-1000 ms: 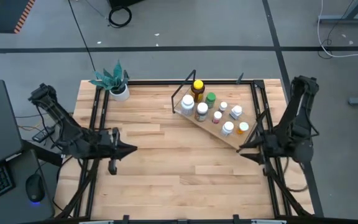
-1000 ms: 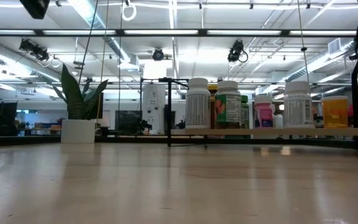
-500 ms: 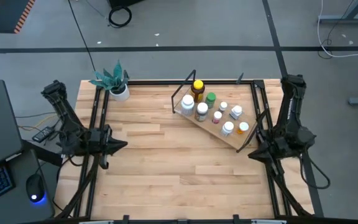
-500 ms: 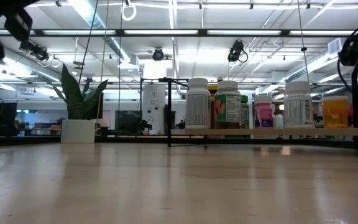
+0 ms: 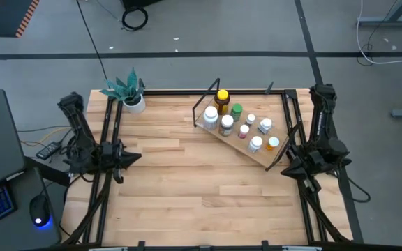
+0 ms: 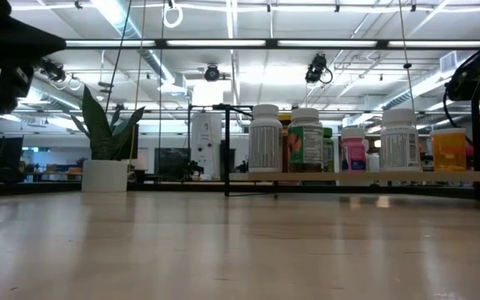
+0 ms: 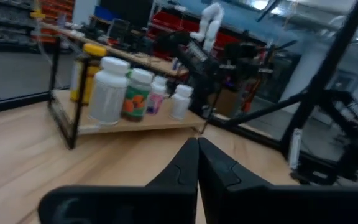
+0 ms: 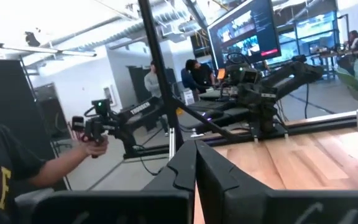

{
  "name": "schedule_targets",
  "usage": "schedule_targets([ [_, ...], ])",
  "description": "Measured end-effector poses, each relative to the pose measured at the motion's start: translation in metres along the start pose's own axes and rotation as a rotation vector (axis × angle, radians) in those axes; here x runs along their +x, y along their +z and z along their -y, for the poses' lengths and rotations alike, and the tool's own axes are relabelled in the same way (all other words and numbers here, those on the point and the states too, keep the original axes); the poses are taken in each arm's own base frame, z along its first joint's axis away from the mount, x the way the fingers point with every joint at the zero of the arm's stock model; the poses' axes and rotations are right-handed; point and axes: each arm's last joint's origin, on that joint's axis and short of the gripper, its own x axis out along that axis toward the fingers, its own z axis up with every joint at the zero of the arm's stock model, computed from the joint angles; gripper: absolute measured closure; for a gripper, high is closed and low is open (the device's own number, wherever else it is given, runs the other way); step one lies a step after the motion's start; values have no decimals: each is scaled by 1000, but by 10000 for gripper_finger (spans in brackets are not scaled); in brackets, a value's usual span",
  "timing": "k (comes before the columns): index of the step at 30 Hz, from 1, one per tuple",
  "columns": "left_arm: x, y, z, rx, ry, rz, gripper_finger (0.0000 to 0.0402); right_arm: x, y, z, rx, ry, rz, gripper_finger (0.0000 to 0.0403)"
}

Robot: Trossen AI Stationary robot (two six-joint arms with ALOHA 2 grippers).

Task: Pick and place medicine bottles onto shelf by color
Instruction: Return to Home Position

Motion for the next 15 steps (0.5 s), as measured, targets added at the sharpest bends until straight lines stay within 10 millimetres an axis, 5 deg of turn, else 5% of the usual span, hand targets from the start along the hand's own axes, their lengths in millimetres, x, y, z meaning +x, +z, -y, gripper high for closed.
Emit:
schedule_targets([
  [15,-4,-9,-4,148,24,-24,382,-5,-6,-4,-64,29,-50,381],
])
